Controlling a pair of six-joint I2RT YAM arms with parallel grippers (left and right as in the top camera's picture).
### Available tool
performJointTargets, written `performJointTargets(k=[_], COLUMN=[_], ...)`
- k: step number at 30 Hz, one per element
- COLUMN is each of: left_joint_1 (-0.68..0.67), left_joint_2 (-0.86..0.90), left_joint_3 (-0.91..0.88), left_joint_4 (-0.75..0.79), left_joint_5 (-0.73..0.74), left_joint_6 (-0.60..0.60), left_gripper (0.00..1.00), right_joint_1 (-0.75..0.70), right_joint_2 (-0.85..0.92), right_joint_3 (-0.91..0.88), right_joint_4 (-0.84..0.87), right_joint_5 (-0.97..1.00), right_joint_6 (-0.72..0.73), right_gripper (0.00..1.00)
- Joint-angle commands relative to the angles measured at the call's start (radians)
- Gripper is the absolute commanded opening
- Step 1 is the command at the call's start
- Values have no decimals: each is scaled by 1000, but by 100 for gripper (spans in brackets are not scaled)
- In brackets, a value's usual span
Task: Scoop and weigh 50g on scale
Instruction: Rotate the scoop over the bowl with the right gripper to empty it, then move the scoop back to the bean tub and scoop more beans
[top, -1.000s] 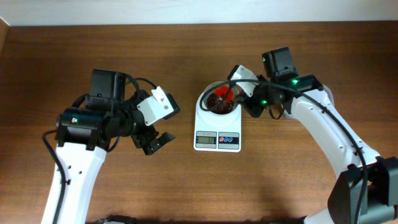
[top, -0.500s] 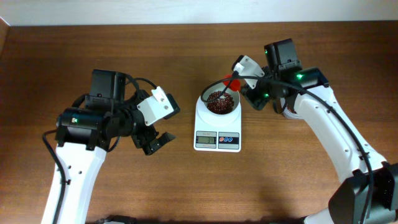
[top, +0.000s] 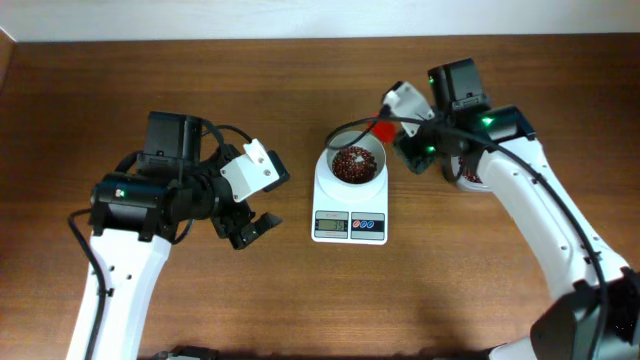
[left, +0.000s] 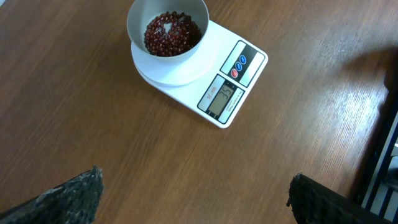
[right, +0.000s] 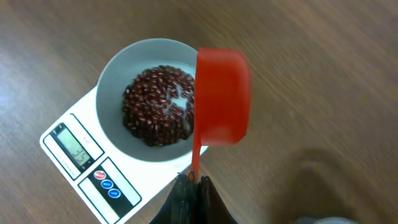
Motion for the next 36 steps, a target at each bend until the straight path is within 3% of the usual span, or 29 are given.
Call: performJointTargets(k=[1,5,8,20,26,31,36], left_joint_1=[-1,-1,-1,-1,-1,-1,-1], left_joint_2=[-3,-3,-3,-3,-3,-3,-3], left_joint_3=[3,3,3,3,3,3,3], left_joint_4=[-1,-1,-1,-1,-1,-1,-1], left_joint_5=[3,3,3,3,3,3,3], left_joint_6=[-6,-6,-6,-6,-6,-6,-6], left_gripper=[99,99,99,99,99,99,99], right_joint_1=[-116,-323,-427,-458,-459,-461,-586], right_joint_2=[-138,-181,-143,130,161,161,161], right_joint_3=[56,50,-13,-67,-67,-67,-67], right_joint_4=[-38,-185,-200,-136,-178,-177,-189], right_joint_5=[63,124,118,253,-10,-92,-226], right_joint_6=[85,85,85,171,136,139,163], right_gripper=[4,4,4,4,4,4,4])
